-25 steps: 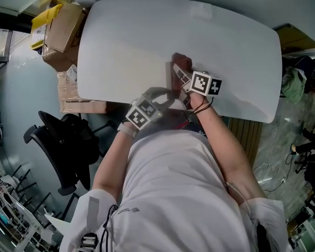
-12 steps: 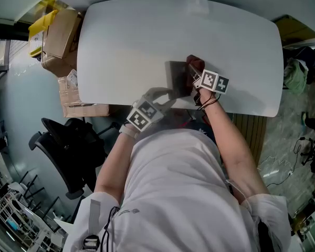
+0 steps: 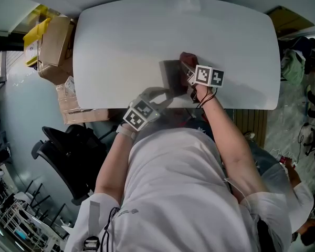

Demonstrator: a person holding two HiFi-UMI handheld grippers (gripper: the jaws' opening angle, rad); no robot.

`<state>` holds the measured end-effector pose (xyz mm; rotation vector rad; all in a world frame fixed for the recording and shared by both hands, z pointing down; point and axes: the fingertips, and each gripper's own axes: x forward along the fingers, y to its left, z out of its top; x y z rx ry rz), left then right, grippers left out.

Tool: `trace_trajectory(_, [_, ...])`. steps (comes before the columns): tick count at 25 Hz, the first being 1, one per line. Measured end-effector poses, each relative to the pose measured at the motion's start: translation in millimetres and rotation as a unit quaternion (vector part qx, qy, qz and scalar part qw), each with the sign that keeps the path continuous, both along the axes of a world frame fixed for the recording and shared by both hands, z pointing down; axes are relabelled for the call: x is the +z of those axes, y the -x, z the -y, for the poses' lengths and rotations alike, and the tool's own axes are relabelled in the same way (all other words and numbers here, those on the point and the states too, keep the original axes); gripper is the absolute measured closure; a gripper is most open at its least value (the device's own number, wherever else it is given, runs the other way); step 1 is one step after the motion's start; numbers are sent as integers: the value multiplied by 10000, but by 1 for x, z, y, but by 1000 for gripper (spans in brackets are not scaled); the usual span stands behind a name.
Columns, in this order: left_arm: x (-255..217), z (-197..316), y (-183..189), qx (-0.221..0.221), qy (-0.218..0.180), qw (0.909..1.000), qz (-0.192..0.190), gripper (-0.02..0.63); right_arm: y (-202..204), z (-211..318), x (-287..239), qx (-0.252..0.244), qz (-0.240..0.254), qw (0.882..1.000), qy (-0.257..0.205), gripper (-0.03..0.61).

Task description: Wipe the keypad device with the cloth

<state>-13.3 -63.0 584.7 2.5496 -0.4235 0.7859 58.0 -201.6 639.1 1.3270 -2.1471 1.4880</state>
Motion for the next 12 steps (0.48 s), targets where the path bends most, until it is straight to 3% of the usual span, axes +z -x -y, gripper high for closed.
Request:
trace_trajectory(9, [-3, 11, -3, 201, -9, 9998, -6, 483, 62, -1, -51, -953, 701, 9928, -207, 525])
trace_trajectory(12, [-4, 13, -1, 235, 1, 9997, -25, 485, 76, -8, -60, -1311, 644, 9888, -315, 525])
